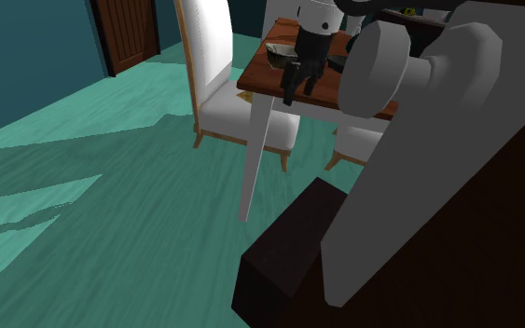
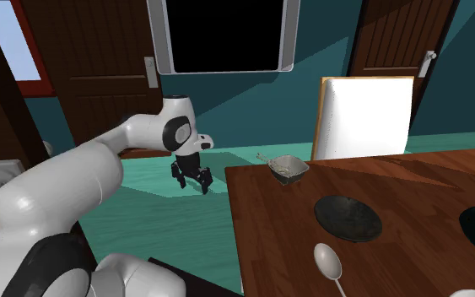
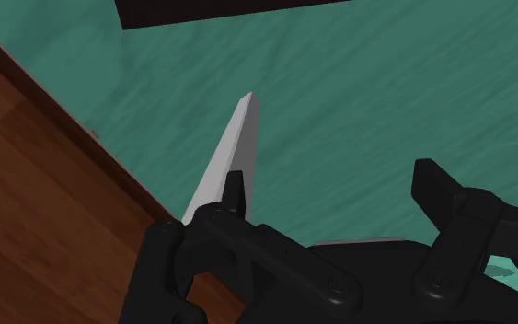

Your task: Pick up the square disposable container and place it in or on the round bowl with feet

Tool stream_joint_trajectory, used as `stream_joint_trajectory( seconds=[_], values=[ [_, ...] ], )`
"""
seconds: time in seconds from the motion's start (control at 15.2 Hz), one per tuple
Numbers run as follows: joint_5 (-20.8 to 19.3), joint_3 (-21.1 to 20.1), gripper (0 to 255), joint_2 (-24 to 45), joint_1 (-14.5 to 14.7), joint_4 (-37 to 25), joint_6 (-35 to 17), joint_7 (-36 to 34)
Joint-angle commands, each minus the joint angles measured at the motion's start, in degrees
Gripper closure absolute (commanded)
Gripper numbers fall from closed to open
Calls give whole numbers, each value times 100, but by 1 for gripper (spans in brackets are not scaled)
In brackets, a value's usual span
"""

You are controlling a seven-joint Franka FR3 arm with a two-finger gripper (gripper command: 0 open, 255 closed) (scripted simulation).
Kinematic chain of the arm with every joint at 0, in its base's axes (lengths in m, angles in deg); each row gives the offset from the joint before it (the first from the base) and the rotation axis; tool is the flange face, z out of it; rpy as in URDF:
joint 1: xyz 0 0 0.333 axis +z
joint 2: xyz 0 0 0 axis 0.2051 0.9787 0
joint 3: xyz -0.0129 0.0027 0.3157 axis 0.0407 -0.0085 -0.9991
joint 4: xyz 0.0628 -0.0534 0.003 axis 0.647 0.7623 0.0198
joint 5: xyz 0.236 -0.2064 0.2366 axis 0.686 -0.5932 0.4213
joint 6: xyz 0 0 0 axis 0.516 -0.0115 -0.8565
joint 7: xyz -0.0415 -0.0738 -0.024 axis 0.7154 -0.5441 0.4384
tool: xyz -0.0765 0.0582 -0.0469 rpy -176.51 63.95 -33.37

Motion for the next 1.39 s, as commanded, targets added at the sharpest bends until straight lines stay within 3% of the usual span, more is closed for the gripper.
stream_joint_trajectory(
  seconds=[0.0,0.66,1.32],
  values=[
    [0,0,0,0,0,0,0,0],
    [-788,-51,0,2311,-665,-1838,-178,-554],
    [-1607,23,0,4529,-1066,-4331,416,-1091]
  ],
)
